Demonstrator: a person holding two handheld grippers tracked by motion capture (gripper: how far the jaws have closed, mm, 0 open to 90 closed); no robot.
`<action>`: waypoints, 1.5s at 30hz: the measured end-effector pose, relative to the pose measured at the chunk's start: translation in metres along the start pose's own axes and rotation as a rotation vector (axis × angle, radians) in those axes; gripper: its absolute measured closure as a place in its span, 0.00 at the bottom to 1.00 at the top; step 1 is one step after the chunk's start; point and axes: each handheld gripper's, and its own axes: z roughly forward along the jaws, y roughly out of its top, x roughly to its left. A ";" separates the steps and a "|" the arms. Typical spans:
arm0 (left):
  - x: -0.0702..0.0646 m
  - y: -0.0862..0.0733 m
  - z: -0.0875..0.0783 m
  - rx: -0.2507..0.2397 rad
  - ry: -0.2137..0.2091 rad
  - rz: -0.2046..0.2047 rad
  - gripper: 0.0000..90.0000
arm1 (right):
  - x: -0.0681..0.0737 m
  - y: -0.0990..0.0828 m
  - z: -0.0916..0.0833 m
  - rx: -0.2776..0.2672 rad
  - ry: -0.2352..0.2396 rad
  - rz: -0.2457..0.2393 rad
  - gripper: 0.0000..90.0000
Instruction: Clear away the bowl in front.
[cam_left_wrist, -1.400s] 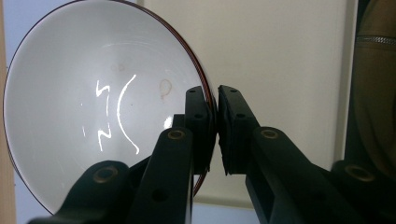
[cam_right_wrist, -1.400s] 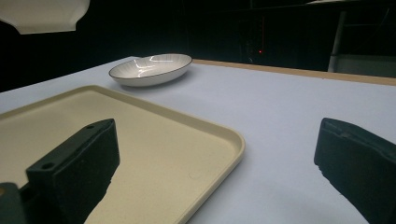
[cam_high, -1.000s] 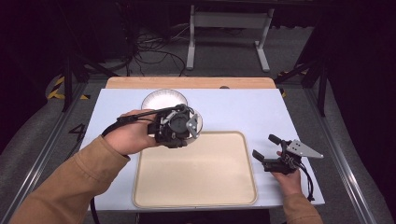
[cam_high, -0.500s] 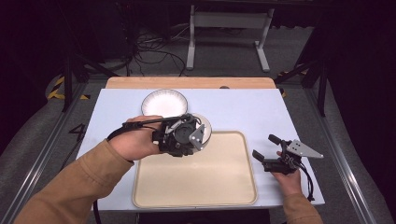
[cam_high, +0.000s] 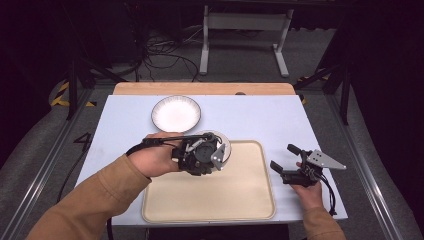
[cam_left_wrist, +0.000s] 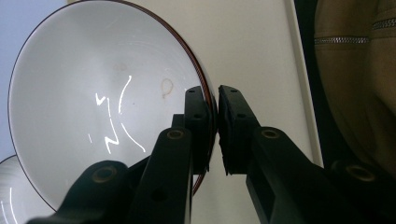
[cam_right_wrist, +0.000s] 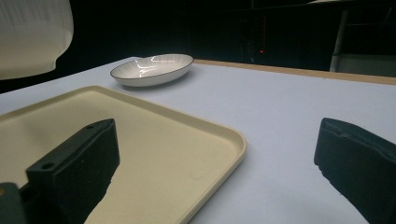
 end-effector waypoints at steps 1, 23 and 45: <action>0.000 0.001 0.002 0.000 -0.003 0.001 0.92 | 0.000 0.000 0.000 -0.001 0.001 0.001 0.01; -0.001 0.000 0.043 0.018 -0.059 -0.011 0.92 | 0.000 0.000 0.000 -0.002 0.007 0.005 0.01; 0.000 -0.001 0.067 0.069 -0.091 -0.016 0.92 | 0.000 0.000 0.000 -0.004 0.010 0.012 0.01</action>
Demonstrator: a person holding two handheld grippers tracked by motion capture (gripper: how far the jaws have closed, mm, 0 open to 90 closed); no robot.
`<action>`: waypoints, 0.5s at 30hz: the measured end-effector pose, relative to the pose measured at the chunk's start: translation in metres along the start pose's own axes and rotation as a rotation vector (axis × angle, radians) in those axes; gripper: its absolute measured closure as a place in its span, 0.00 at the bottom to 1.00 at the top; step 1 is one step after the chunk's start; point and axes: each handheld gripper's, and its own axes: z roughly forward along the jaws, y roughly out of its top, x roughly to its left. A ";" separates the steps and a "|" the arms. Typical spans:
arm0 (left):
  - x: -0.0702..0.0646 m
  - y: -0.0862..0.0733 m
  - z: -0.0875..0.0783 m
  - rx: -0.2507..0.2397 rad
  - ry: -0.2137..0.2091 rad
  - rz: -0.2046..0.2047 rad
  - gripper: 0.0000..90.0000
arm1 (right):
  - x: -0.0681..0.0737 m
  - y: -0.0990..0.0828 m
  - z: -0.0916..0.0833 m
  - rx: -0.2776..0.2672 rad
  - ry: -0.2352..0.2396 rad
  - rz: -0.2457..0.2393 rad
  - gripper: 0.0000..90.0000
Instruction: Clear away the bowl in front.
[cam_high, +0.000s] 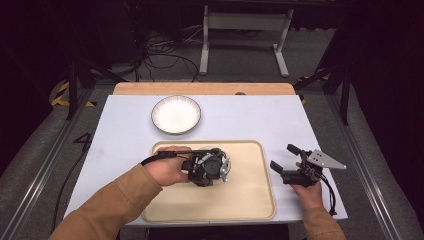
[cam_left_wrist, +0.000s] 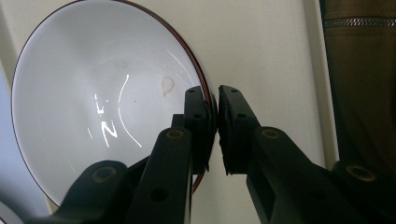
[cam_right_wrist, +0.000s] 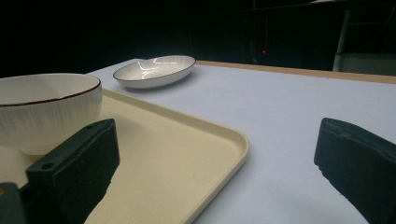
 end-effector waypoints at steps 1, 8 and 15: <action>0.000 0.000 0.000 0.000 0.000 0.000 0.92 | 0.000 0.000 0.000 0.000 0.000 0.000 0.01; 0.000 -0.001 0.005 0.000 0.000 -0.002 0.92 | 0.000 0.000 0.000 0.000 0.000 -0.001 0.01; -0.001 -0.002 0.010 0.000 -0.023 -0.009 0.91 | 0.000 0.000 0.000 0.001 0.000 -0.002 0.01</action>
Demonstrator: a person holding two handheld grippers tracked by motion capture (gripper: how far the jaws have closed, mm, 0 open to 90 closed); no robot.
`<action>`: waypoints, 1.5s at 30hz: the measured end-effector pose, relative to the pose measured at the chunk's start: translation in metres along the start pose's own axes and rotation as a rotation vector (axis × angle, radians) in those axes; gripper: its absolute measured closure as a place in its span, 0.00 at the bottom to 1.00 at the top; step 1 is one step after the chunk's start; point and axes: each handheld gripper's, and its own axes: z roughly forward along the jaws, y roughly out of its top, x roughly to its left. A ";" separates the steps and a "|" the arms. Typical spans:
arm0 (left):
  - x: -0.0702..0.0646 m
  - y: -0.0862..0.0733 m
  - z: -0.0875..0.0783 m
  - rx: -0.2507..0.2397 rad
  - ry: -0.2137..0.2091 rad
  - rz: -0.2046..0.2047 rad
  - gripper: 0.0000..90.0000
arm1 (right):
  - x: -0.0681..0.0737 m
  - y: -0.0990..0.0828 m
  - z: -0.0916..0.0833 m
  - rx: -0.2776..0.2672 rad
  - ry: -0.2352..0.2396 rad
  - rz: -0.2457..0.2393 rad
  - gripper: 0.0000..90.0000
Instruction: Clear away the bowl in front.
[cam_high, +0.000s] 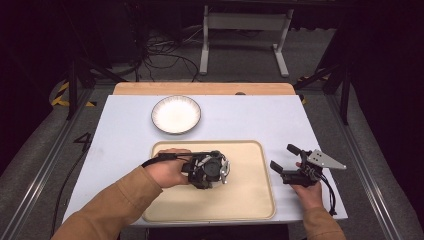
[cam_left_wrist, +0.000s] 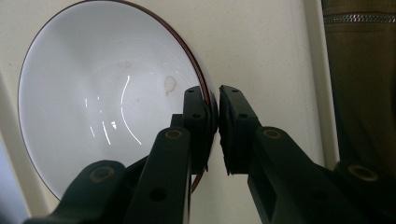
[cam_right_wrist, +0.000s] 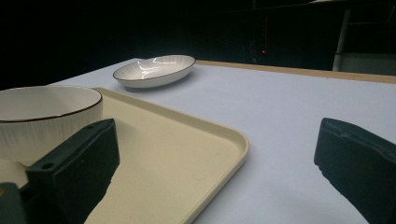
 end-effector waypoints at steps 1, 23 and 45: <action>0.000 0.000 0.000 0.000 -0.001 -0.002 0.91 | 0.000 0.000 0.000 -0.001 0.000 0.000 0.01; -0.006 -0.008 0.002 -0.052 -0.050 -0.009 0.73 | 0.000 0.000 0.000 -0.003 0.005 0.006 0.01; -0.019 -0.069 -0.038 -0.484 0.077 -0.278 0.18 | -0.002 0.001 -0.001 -0.010 0.004 -0.006 0.00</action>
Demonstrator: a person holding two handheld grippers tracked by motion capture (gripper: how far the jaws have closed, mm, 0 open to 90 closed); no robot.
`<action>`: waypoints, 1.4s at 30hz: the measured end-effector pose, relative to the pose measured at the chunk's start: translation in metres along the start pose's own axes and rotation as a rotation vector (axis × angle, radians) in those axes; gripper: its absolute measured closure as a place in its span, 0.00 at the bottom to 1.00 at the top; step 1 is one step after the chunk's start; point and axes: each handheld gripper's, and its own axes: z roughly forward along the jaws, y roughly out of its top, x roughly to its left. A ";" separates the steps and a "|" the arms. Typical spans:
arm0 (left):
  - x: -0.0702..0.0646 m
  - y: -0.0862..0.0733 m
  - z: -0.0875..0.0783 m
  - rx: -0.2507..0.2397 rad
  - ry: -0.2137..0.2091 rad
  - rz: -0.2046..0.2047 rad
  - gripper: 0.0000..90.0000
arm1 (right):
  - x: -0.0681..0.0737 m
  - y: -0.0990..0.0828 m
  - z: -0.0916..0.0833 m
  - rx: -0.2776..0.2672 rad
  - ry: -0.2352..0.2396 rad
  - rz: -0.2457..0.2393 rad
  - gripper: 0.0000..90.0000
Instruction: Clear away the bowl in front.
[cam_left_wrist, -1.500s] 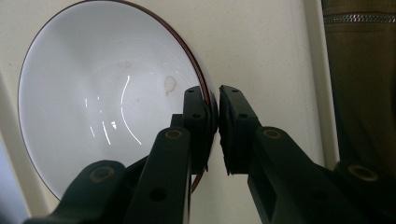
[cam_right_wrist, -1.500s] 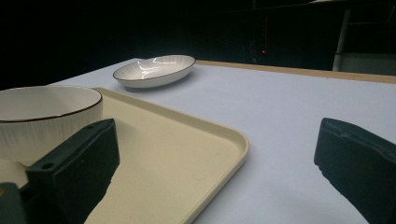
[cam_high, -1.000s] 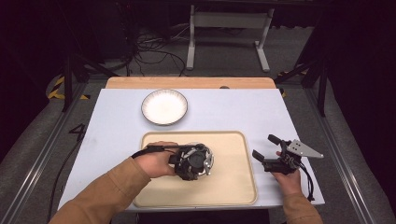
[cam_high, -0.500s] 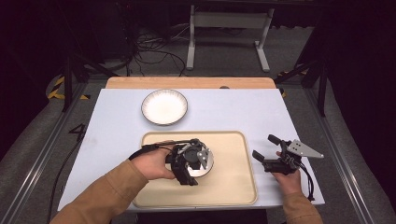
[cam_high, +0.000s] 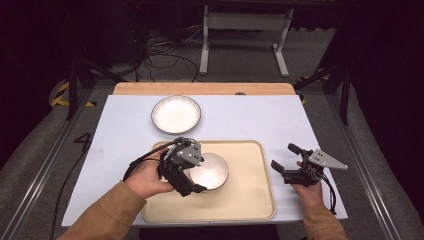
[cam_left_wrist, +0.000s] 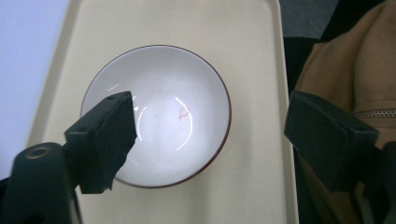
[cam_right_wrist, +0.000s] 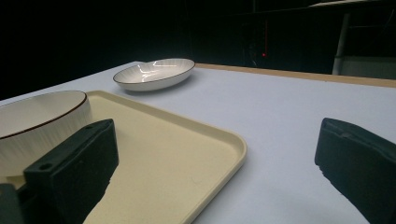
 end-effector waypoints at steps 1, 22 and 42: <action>-0.001 -0.003 -0.003 -0.012 0.014 -0.007 0.16 | 0.000 0.000 0.000 0.000 0.000 -0.003 0.00; -0.007 -0.080 -0.052 -0.454 0.213 -0.160 0.00 | 0.001 0.000 -0.001 -0.002 0.002 -0.002 0.00; -0.003 -0.155 -0.051 -0.568 0.332 -0.360 0.00 | 0.001 0.000 -0.002 -0.006 0.000 -0.006 0.00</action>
